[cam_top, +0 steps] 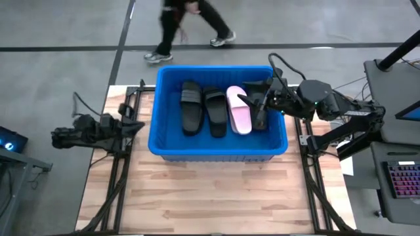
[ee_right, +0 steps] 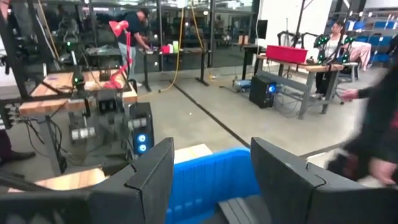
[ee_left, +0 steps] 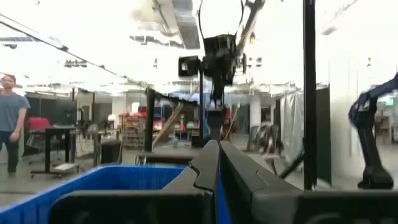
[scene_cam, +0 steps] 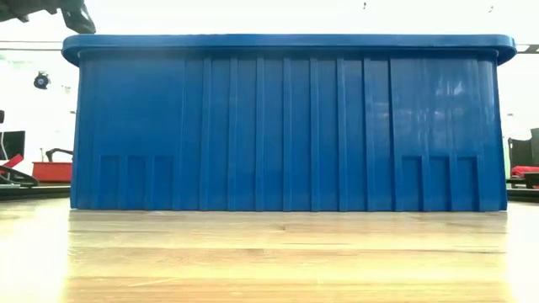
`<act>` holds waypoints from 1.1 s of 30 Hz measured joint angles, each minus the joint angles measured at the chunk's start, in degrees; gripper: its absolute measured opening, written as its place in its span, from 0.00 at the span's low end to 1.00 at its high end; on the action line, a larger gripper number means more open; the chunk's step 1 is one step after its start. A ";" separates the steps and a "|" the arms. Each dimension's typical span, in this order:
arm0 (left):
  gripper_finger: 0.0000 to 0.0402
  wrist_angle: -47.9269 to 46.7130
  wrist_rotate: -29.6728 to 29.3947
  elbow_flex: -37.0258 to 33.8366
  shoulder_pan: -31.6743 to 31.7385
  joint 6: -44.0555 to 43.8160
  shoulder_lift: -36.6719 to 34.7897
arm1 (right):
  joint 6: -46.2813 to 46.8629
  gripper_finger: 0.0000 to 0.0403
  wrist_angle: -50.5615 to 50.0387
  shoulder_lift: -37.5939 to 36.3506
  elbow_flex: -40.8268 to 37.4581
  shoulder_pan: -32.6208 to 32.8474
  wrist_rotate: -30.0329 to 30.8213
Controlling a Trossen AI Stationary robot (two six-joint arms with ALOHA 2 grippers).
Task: Pick and place slides into bin
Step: Return to Home Position
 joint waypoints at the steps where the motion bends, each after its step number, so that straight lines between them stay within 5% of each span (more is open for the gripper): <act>1: 0.00 0.19 0.08 -0.85 0.02 0.13 -0.02 | -0.01 0.50 0.46 0.26 -0.02 0.01 -0.01; 8: 0.00 6.54 -0.46 -7.25 0.02 -0.96 0.47 | 0.45 0.50 0.95 1.50 -0.22 0.03 0.45; 15: 0.00 26.17 -0.99 -16.26 0.02 -0.50 0.18 | 1.57 0.50 0.82 1.99 -0.77 0.03 1.38; 25: 0.00 26.20 -1.23 -18.32 0.02 -0.96 -0.07 | 4.21 0.50 1.91 2.01 -3.17 0.23 -0.90; 33: 0.00 26.67 -1.23 -18.36 0.02 -0.92 -0.05 | 5.75 0.46 28.16 2.08 -20.27 0.64 -4.97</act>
